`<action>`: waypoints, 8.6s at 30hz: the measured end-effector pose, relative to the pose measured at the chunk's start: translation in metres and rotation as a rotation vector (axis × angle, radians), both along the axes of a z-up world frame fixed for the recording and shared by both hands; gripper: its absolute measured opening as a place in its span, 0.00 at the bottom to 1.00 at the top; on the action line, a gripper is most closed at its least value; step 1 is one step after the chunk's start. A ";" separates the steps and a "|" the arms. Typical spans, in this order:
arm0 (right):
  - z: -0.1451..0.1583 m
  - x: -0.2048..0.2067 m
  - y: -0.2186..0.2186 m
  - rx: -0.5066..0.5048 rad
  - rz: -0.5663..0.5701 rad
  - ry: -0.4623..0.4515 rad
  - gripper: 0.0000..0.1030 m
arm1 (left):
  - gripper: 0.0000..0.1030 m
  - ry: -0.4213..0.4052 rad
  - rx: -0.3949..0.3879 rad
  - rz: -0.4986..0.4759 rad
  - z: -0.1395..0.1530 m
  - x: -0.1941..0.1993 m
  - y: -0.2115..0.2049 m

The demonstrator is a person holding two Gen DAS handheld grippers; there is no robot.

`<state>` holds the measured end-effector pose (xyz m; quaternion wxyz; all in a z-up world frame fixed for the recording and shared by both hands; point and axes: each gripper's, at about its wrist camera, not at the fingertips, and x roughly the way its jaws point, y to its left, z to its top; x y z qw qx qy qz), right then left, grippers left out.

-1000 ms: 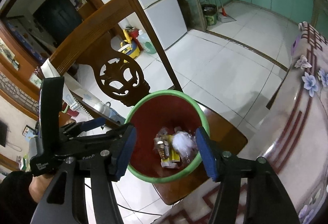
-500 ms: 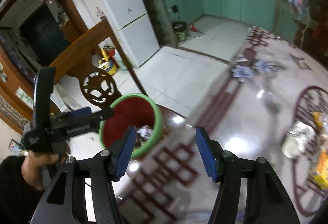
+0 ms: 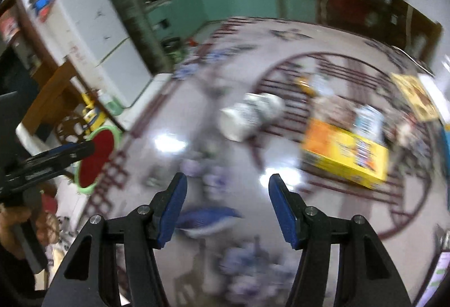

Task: Collect trash
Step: 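Move both open grippers back over the trash on the table, then grasp the white paper cup with the left gripper while the right grasps the yellow juice carton, then carry the paper cup and yellow juice carton over the red bin, then open both grippers to drop the cup and carton into the bin, then move both open grippers back over the remaining trash on the table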

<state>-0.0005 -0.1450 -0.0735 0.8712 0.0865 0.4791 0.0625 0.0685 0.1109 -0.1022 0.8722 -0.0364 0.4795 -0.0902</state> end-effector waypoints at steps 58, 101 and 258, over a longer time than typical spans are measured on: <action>-0.087 0.093 -0.125 -0.168 0.423 0.235 0.34 | 0.82 0.006 0.273 -0.358 -0.063 0.084 -0.201; 0.035 0.011 0.064 0.114 0.070 -0.049 0.34 | 0.56 -0.081 0.040 -0.147 0.019 0.028 -0.002; 0.008 0.015 -0.154 -0.111 -0.343 0.001 0.53 | 0.80 0.020 -0.013 -0.100 0.006 0.023 -0.048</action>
